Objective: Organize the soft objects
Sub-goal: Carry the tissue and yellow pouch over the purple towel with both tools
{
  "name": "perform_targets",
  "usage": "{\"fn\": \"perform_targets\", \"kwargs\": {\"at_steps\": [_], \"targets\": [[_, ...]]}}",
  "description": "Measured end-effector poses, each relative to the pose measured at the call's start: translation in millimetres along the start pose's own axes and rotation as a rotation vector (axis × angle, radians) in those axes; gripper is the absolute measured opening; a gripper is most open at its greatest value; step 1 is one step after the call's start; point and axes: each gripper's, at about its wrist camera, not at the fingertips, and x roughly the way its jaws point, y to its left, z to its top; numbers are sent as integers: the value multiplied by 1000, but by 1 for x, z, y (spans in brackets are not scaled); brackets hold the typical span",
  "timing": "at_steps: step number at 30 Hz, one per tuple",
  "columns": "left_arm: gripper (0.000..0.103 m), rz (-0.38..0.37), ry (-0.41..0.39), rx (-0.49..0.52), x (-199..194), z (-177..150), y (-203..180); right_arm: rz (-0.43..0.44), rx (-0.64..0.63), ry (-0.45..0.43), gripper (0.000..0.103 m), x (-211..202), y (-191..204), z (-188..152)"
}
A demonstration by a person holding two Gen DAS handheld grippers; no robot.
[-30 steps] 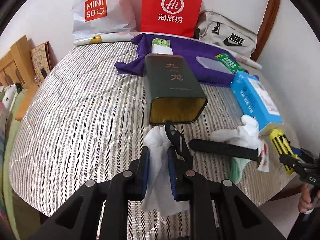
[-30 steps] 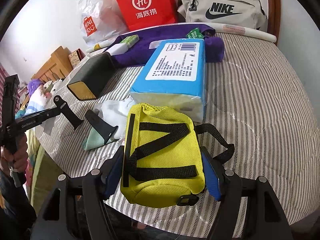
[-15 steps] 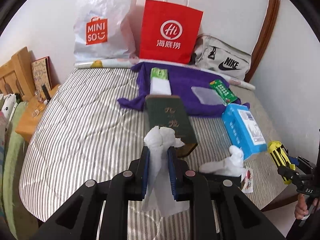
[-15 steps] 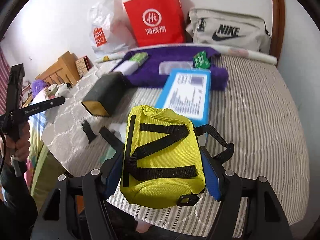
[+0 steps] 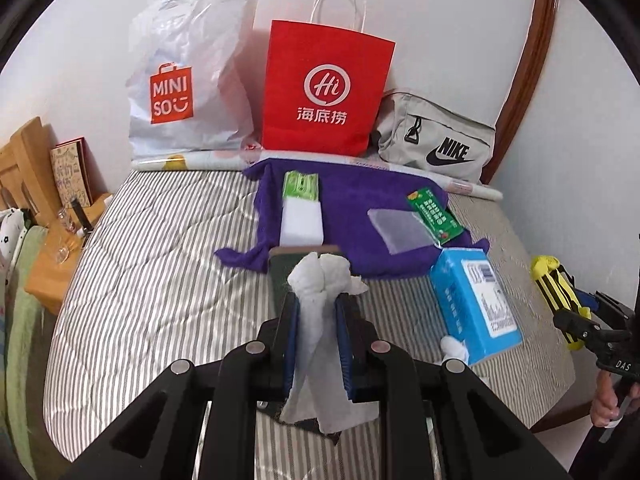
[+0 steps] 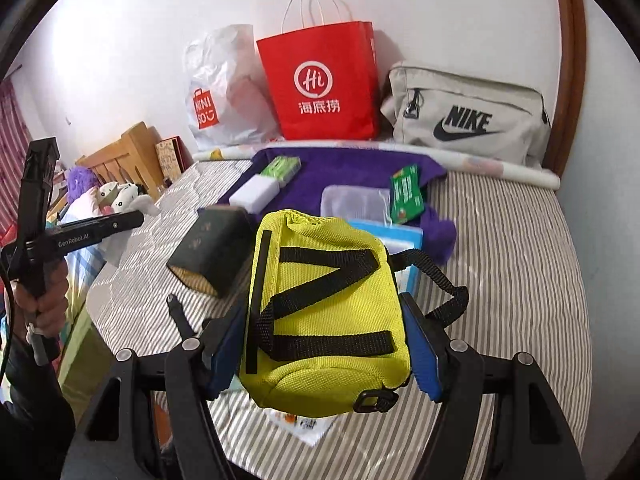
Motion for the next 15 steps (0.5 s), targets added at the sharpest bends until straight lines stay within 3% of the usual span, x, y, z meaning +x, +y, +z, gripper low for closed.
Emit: {"fn": "perform_targets", "kwargs": {"at_steps": [15], "targets": [[17,-9,20,22,47,63,-2,-17,-4,-59,70,31,-9,79]]}}
